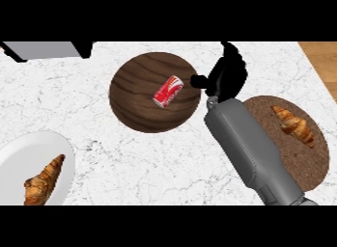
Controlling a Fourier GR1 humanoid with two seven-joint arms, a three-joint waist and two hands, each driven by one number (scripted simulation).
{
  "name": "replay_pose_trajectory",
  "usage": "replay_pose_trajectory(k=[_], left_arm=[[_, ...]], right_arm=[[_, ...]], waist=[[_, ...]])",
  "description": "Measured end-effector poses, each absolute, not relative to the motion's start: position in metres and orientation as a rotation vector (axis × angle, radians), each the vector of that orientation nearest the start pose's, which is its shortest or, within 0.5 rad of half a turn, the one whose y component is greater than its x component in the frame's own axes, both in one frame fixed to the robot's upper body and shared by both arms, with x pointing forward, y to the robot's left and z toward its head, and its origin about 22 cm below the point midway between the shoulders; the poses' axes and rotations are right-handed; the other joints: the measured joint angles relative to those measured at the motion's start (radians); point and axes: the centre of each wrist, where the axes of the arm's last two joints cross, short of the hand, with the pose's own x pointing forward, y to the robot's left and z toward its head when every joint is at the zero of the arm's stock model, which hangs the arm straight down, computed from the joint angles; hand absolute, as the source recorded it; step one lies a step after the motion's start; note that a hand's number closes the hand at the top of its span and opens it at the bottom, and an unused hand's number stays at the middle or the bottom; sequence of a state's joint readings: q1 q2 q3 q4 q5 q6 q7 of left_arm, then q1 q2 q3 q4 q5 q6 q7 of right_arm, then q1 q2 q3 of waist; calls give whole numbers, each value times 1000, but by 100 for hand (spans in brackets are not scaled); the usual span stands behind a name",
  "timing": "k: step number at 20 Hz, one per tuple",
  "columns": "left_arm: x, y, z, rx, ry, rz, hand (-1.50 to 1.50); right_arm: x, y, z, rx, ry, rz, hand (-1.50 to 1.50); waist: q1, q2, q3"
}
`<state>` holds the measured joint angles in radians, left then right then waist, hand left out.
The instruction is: Pick the can from the placemat and place it in the bowl
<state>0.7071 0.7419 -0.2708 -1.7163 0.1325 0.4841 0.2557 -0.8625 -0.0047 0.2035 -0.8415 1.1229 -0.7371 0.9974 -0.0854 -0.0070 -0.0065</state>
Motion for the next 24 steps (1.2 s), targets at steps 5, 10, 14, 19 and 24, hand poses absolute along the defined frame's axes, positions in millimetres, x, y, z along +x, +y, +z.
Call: replay_pose_trajectory(k=[5,10,14,19,24], left_arm=[[41,355,-18,651,-709,-169,0],[41,355,-19,646,-702,-148,0],[41,355,-20,642,-690,-147,0],[42,355,-20,641,-683,-143,0],[42,354,-21,635,-679,-158,0]], right_arm=[[397,-83,83,-1206,-1355,40,-150],[395,-86,89,-1162,-1395,-53,-150],[389,-85,91,-1125,-1441,-109,-150],[379,-80,92,-1067,-1497,-144,-150],[364,-74,83,-1016,-1533,-141,-150]], waist=[[-3,-7,2],[-7,-17,4],[-11,-25,5],[-12,-33,6],[-7,-35,6]])
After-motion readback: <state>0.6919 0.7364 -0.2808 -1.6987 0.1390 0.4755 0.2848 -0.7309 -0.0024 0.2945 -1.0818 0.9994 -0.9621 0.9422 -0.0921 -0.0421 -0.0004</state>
